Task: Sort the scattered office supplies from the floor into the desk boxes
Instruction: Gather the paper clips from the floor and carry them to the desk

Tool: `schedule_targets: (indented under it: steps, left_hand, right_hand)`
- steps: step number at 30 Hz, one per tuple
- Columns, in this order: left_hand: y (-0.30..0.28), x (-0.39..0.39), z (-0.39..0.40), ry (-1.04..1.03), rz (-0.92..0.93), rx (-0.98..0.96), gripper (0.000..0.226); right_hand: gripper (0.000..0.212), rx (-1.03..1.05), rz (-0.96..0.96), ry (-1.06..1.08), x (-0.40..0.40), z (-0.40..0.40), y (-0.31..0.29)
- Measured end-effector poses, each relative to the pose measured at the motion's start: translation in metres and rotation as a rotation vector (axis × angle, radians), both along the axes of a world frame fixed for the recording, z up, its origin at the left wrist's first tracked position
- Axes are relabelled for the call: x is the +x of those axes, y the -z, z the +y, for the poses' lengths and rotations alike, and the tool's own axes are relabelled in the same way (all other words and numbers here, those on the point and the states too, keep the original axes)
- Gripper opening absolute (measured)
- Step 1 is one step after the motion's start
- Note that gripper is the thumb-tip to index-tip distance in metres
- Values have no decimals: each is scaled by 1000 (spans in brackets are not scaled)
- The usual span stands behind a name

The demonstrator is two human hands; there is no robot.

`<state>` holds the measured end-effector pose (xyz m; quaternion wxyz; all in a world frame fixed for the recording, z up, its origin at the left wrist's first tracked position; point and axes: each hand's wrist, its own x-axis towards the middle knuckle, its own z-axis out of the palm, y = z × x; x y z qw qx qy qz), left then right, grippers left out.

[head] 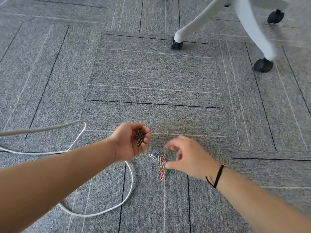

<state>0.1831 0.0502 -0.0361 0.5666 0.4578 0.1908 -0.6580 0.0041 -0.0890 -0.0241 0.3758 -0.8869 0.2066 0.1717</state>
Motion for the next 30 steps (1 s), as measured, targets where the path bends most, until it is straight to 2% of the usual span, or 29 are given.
schedule_targets:
  steps: [2,3,5,12,16,20,26,30]
  left_hand:
    - [1,2,1,-20,-13,2,37]
    - [1,2,1,-25,-16,-1,37]
    - [1,3,1,-32,-24,-6,35]
    - [4,4,3,-16,-53,-7,32]
    - [4,4,5,-22,-46,-9,31]
    - [4,1,4,-26,-49,-7,31]
    - [3,-7,4,-6,-48,-24,34]
    - [1,-10,4,8,-38,-27,36]
  right_hand:
    - [83,-122,144,-184,-7,1,11]
    - [91,-159,149,-246,-9,2,14]
    - [93,-199,105,-305,-7,5,18]
    - [46,-146,-77,-246,1,22,25]
    - [25,-134,-63,-153,6,21,22]
    - [5,-167,-23,-150,14,25,16]
    - [8,-220,31,-143,18,27,16]
    - [9,-102,111,-54,16,19,7]
